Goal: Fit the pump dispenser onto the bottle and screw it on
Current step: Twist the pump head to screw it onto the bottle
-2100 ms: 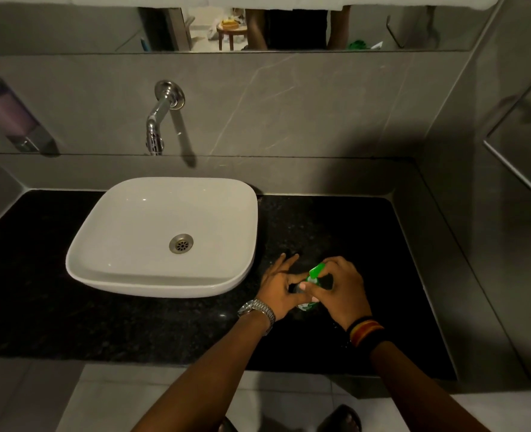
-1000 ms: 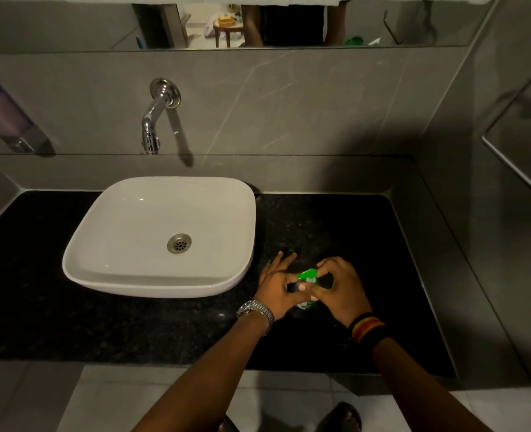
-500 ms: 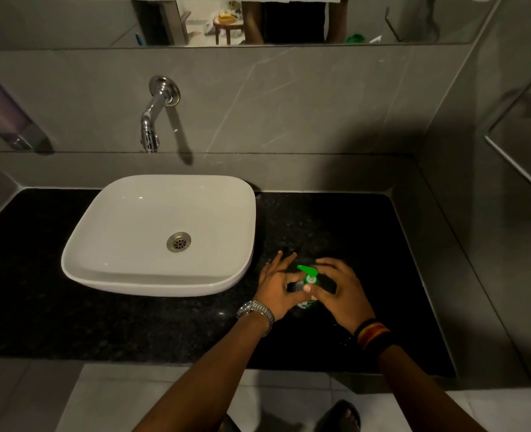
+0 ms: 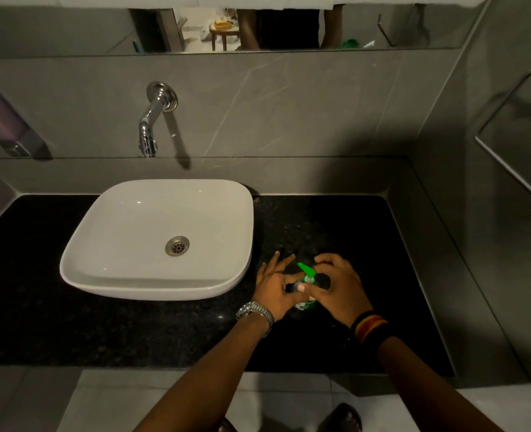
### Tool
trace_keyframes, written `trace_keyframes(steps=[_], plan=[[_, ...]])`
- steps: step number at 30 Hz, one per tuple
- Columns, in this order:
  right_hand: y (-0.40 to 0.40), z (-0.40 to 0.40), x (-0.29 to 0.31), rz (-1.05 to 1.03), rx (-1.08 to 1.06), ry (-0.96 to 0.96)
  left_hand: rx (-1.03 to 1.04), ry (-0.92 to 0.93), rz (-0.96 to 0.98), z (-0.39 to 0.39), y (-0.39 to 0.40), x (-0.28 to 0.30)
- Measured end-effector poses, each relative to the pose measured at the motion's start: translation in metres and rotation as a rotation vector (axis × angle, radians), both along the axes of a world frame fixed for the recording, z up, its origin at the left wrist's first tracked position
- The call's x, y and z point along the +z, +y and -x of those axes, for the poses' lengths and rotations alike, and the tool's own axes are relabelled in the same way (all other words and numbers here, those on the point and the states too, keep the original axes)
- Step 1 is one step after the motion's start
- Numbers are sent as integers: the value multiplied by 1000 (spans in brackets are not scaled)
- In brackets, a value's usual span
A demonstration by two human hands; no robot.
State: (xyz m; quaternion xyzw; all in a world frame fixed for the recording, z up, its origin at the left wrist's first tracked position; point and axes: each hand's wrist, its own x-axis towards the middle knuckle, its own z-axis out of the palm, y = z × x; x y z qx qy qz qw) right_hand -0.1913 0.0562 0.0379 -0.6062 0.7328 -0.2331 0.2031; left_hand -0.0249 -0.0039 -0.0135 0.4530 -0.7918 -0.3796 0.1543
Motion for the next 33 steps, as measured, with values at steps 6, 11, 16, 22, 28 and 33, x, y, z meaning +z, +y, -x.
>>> trace_keyframes(steps=[6, 11, 16, 22, 28, 33], plan=[[-15, 14, 48, -39, 281, 125, -15, 26, -51, -1, 0, 6], [-27, 15, 74, -135, 579, 384, -1, 25, -49, 0, 0, 8], [-33, 10, 82, -100, 666, 475, 0, 16, -45, 2, 3, 7], [-32, 6, 75, -135, 713, 471, 33, 8, -35, 1, 5, 11], [-27, 10, 71, -81, 722, 447, 45, 6, -46, 4, 7, 16], [-24, 13, 67, -51, 694, 380, 46, -17, -38, 4, 8, 17]])
